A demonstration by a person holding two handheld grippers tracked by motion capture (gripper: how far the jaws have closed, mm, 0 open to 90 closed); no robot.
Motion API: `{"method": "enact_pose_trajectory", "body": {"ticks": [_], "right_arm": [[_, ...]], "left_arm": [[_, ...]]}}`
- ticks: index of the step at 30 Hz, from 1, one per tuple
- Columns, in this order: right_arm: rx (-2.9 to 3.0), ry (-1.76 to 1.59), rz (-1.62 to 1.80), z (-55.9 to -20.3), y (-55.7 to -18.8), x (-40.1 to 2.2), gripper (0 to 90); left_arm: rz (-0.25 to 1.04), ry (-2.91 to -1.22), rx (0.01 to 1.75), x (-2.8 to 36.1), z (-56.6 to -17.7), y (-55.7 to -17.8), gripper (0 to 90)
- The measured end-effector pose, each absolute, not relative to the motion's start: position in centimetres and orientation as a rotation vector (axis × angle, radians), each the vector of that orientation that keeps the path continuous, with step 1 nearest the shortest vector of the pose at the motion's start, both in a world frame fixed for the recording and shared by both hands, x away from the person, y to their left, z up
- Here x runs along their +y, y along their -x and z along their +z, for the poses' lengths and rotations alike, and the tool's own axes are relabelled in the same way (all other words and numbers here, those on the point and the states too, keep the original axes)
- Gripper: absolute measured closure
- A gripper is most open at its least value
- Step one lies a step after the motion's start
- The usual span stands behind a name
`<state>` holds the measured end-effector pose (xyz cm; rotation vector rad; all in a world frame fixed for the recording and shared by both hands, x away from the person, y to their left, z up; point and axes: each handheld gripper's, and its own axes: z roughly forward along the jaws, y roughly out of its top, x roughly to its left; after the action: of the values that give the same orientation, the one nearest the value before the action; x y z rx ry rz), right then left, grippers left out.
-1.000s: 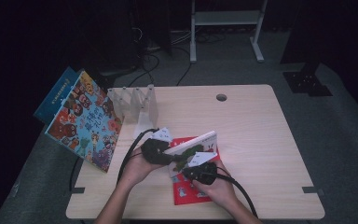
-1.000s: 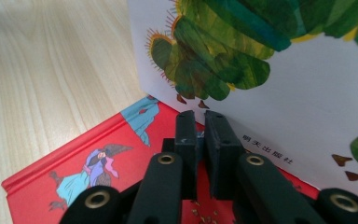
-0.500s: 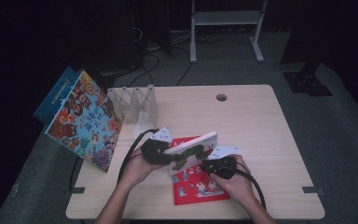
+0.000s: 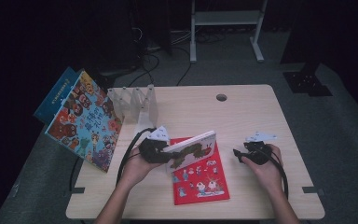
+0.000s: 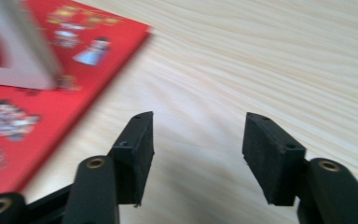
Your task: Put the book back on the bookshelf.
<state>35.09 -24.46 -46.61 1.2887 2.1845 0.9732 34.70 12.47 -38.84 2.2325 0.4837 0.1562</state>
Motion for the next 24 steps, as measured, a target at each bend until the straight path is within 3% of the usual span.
{"method": "enact_pose_trajectory", "body": {"ticks": [13, 18, 24], "right_arm": [[2.113, -1.405, 0.934, -48.3, -36.7, -26.8, 29.7], [2.088, -1.414, 0.942, -48.6, -36.9, -26.9, 20.7], [2.082, -1.426, 0.933, -48.6, -37.0, -26.9, 18.5]], "left_arm": [[0.188, -2.179, 0.556, 15.8, -37.4, -34.5, 75.5], [0.200, -2.150, 0.596, 17.5, -37.0, -34.2, 75.5], [0.216, -2.132, 0.637, 19.5, -36.9, -33.9, 75.5]]}}
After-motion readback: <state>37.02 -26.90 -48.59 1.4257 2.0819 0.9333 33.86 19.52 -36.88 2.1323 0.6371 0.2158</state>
